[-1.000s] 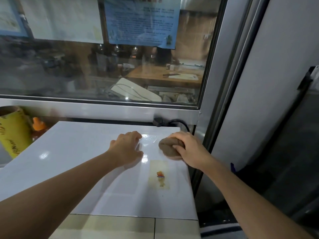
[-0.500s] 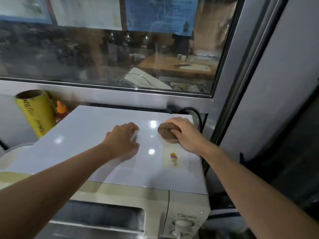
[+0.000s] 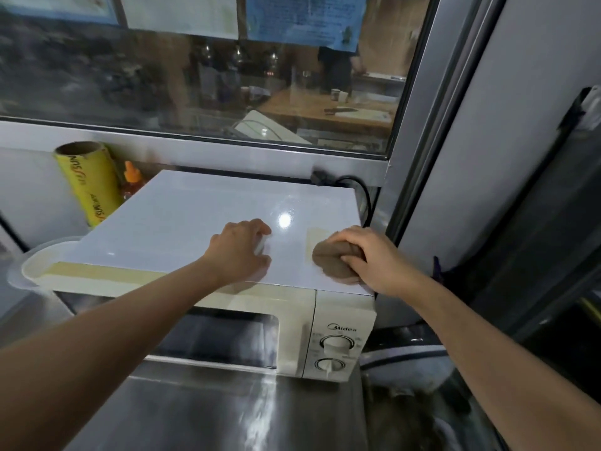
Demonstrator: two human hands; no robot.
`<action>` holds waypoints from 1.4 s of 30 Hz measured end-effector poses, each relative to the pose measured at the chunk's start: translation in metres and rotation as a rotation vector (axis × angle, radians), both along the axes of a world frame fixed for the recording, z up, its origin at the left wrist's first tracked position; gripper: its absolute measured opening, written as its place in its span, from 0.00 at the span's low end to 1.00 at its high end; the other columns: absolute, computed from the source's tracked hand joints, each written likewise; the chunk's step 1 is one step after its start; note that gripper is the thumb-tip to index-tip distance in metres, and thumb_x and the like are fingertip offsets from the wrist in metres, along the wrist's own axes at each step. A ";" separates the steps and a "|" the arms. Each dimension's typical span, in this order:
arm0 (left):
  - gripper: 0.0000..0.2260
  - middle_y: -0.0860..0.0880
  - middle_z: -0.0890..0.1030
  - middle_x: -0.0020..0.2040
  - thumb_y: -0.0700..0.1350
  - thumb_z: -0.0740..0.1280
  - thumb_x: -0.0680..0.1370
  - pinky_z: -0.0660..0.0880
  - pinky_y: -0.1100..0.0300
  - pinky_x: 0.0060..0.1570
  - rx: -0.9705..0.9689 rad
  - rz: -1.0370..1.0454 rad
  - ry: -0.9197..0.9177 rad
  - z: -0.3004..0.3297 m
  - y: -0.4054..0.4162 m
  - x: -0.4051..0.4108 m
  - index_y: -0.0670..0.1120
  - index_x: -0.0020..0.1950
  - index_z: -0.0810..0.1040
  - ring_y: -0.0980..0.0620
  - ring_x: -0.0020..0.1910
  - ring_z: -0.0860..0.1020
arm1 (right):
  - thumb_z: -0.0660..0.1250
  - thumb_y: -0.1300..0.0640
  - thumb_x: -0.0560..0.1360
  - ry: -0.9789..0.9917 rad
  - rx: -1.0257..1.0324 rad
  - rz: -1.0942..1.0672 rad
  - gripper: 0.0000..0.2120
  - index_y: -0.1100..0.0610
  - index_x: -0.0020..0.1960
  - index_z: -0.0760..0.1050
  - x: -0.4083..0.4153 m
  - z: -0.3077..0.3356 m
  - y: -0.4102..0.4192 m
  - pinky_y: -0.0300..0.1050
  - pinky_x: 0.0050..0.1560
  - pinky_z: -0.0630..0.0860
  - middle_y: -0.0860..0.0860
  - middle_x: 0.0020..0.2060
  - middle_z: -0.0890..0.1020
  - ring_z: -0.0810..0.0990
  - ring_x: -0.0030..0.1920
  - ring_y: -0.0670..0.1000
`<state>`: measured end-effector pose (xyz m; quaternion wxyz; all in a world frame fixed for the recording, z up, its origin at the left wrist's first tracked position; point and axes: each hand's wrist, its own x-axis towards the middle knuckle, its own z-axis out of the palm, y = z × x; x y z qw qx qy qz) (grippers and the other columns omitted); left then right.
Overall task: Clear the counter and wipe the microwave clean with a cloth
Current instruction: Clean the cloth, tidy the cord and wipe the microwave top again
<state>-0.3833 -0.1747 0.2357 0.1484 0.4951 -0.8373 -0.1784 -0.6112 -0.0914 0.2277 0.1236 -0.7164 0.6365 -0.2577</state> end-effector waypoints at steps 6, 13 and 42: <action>0.23 0.49 0.75 0.61 0.47 0.70 0.72 0.70 0.48 0.61 0.021 -0.010 -0.050 0.004 0.009 0.005 0.49 0.66 0.70 0.46 0.60 0.72 | 0.66 0.66 0.74 -0.095 0.028 -0.022 0.15 0.50 0.56 0.78 -0.003 0.009 0.016 0.30 0.49 0.69 0.43 0.51 0.79 0.76 0.53 0.42; 0.22 0.49 0.75 0.61 0.47 0.69 0.73 0.70 0.47 0.61 0.043 0.028 -0.059 0.006 0.006 0.014 0.49 0.66 0.69 0.46 0.59 0.72 | 0.60 0.68 0.76 -0.022 -0.066 -0.125 0.15 0.57 0.59 0.74 0.019 -0.006 -0.002 0.40 0.53 0.67 0.50 0.54 0.75 0.71 0.56 0.51; 0.21 0.52 0.75 0.61 0.49 0.72 0.72 0.69 0.58 0.56 0.040 0.121 0.017 0.008 -0.070 0.093 0.54 0.62 0.71 0.52 0.56 0.72 | 0.64 0.65 0.75 -0.112 0.037 -0.030 0.10 0.53 0.52 0.76 0.102 0.032 -0.123 0.38 0.44 0.68 0.47 0.46 0.79 0.75 0.48 0.47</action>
